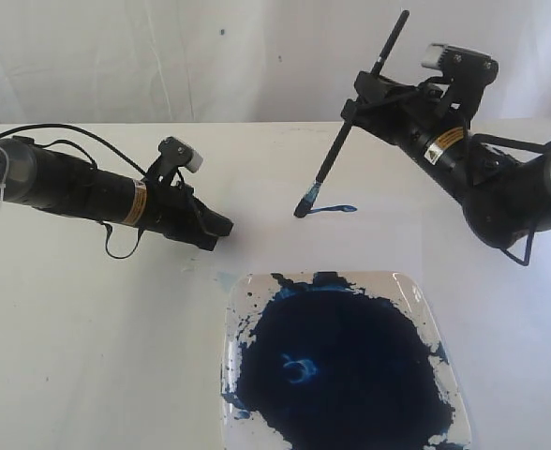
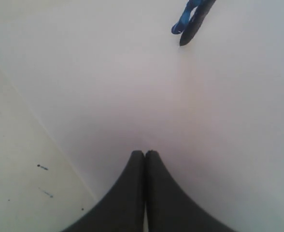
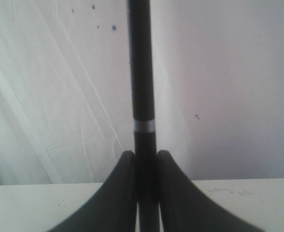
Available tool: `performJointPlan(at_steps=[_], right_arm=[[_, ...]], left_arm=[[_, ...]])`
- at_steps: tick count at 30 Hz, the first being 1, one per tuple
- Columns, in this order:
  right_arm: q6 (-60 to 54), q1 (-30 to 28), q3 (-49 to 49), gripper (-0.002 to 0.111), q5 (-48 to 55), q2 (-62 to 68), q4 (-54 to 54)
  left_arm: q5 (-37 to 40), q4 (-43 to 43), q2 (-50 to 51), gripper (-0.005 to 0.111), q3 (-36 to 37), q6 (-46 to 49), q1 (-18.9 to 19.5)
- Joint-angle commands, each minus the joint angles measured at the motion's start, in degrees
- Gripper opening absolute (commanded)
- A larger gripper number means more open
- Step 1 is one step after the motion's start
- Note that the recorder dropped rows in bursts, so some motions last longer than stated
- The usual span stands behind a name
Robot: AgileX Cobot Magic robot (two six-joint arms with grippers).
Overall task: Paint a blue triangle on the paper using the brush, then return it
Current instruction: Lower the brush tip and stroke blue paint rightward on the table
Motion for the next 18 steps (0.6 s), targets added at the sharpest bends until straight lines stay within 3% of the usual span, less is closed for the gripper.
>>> performJointPlan(at_steps=[1, 18], right_arm=[[-2.07, 0.03, -0.42, 0.0, -0.64, 0.15, 1.63], [-9.99, 0.03, -0.42, 0.0, 0.8, -0.47, 4.05]], left_arm=[[0.66, 0.89, 0.18, 0.0, 0.02, -0.01, -0.35], [0.66, 0.89, 0.18, 0.0, 0.02, -0.01, -0.35]])
